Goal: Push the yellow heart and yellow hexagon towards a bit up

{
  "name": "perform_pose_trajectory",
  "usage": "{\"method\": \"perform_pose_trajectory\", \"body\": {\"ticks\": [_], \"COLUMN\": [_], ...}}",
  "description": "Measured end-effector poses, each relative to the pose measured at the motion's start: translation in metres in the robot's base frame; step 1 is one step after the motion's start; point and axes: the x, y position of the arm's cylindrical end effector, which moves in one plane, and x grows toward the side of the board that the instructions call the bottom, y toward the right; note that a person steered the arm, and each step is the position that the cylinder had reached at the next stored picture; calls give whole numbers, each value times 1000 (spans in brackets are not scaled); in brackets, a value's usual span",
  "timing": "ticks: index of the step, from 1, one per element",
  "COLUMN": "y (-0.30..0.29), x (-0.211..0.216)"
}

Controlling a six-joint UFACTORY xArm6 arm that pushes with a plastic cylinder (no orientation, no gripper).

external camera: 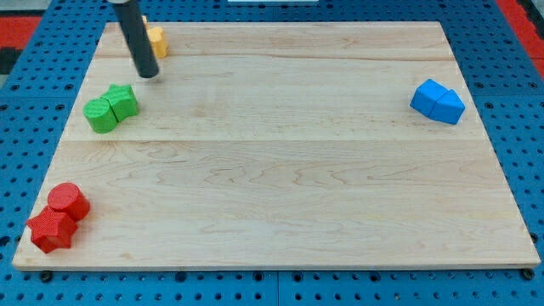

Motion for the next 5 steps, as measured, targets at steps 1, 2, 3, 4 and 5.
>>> {"method": "perform_pose_trajectory", "body": {"ticks": [1,2,3,4,5], "y": [4,4,4,6,12], "x": [-18,-44,-68,-74,-74]}}
